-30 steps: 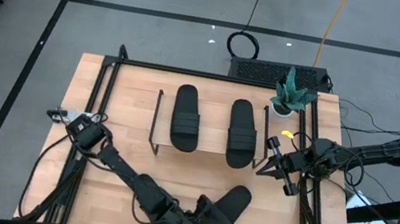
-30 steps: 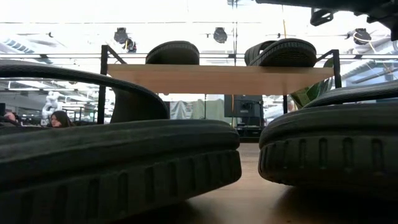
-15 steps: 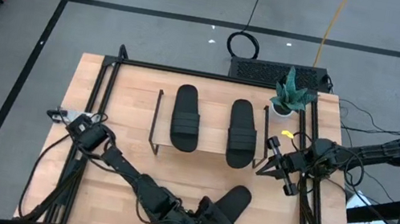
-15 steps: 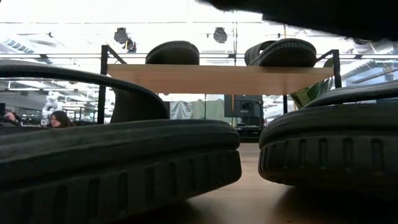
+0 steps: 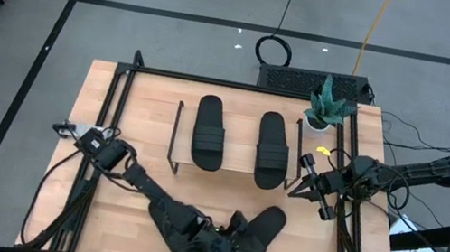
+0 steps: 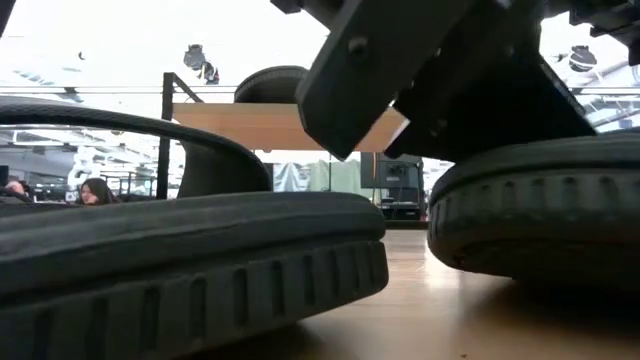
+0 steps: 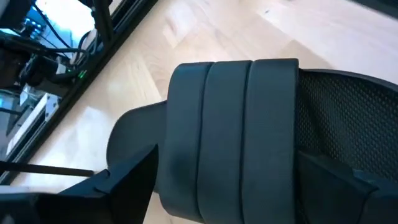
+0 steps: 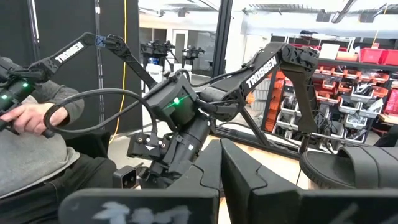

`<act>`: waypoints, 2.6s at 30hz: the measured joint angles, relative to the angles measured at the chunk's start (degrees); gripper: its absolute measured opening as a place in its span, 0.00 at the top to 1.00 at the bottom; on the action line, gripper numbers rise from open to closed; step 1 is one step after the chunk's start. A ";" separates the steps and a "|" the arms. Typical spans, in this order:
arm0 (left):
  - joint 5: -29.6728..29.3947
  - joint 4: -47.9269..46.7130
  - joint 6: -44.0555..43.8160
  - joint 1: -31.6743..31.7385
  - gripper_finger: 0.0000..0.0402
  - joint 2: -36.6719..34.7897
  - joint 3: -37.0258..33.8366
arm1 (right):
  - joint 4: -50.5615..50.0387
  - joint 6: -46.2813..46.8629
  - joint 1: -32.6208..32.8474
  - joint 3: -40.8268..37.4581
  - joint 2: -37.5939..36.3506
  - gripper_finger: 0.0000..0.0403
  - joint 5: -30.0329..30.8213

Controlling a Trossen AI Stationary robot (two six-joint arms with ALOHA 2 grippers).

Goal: Pick and place slides into the shelf
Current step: Put the right black slide under the shelf

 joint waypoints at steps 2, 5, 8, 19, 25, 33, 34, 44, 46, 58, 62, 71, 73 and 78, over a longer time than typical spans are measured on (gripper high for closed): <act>0.13 -0.54 0.08 0.42 0.16 0.00 0.00 | 0.02 0.00 0.00 0.00 0.00 1.00 0.00; 0.66 -1.19 -0.50 1.08 0.16 0.00 0.00 | 0.01 -0.03 0.00 0.00 0.00 1.00 0.00; 2.32 -2.05 0.05 1.49 0.22 0.00 0.00 | 0.01 -0.24 0.00 0.00 0.00 1.00 0.00; 1.33 -3.18 -2.99 1.56 0.96 -0.07 0.02 | 0.00 -0.26 0.00 0.00 0.00 1.00 0.00; -8.36 -3.19 -4.43 -0.96 0.99 -0.37 0.13 | -0.03 -0.26 0.00 0.00 0.00 1.00 0.01; -18.64 -8.07 -13.84 -5.70 1.00 -4.94 1.84 | -0.26 -0.26 0.00 -0.02 0.35 1.00 0.02; -19.69 -10.45 -16.56 -6.00 1.00 -5.60 2.62 | -0.01 -0.26 0.00 -0.02 0.61 1.00 0.02; -29.78 -32.79 -40.18 -8.25 1.00 -6.48 10.23 | 1.94 -0.24 0.00 -0.04 1.31 1.00 0.02; -29.81 -32.98 -41.98 -7.66 1.00 -6.45 9.76 | 2.27 -0.24 0.00 -0.04 1.25 1.00 0.02; -30.88 -31.64 -40.47 0.09 1.00 -2.83 8.76 | 2.19 -0.24 0.00 -0.02 1.24 1.00 0.02; -30.09 -29.96 -39.05 2.88 1.00 -1.33 8.76 | 2.19 -0.24 0.00 -0.02 1.17 1.00 0.02; -19.82 -24.35 -36.90 6.07 1.00 0.17 8.76 | 2.03 -0.04 -0.02 -0.02 1.11 1.00 0.00; -17.40 -24.14 -37.42 6.38 1.00 0.17 8.76 | 2.07 -0.02 -0.01 -0.02 1.12 1.00 0.02; -6.92 -22.16 -38.68 7.21 0.94 0.17 8.76 | 2.00 0.17 0.00 -0.02 1.14 1.00 0.00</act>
